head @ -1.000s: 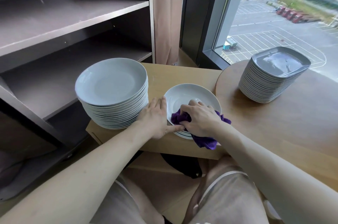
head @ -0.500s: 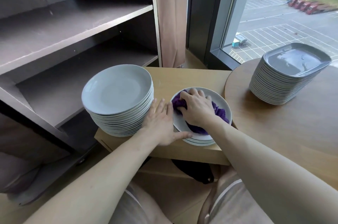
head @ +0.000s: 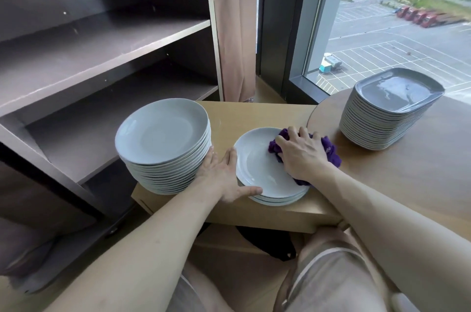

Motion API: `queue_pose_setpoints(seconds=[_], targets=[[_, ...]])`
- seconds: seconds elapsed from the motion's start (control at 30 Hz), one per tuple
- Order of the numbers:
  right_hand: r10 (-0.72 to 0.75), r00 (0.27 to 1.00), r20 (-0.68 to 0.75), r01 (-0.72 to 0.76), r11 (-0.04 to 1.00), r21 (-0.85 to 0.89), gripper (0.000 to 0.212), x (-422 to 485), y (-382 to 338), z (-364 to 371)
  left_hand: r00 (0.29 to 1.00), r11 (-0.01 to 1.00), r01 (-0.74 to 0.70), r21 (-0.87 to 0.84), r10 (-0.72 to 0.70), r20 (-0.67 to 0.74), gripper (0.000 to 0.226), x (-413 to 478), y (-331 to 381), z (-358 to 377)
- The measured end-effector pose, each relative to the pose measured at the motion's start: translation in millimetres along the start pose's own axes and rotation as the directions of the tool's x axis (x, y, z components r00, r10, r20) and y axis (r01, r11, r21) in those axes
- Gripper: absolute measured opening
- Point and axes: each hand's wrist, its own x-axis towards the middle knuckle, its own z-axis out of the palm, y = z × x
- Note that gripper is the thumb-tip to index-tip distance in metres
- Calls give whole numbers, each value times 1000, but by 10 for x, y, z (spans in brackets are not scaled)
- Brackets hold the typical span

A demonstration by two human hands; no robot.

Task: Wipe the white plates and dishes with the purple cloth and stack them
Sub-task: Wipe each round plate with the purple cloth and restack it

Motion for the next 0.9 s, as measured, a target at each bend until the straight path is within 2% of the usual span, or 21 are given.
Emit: queue_pose_setpoints(seconds=[0.23, 0.43, 0.57, 0.73, 0.9], targets=[[-66, 993, 98, 45, 979, 200, 35, -322, -68, -46, 1000, 1000, 17, -20, -17, -5, 135, -12, -1, 14], [-170, 976, 134, 107, 918, 381, 13, -436, -275, -132, 1000, 1000, -6, 11, 7, -9, 137, -26, 2, -6], [-198, 969, 150, 110, 882, 457, 14, -357, -378, -184, 1000, 1000, -23, 19, 24, -16, 135, -10, -4, 0], [-177, 977, 117, 91, 849, 520, 9, -265, -459, -174, 999, 999, -33, 29, 34, -17, 135, 2, -9, 5], [-159, 987, 12, 133, 862, 490, 22, -114, -528, -62, 999, 999, -37, 20, 38, -39, 137, 34, -12, 40]])
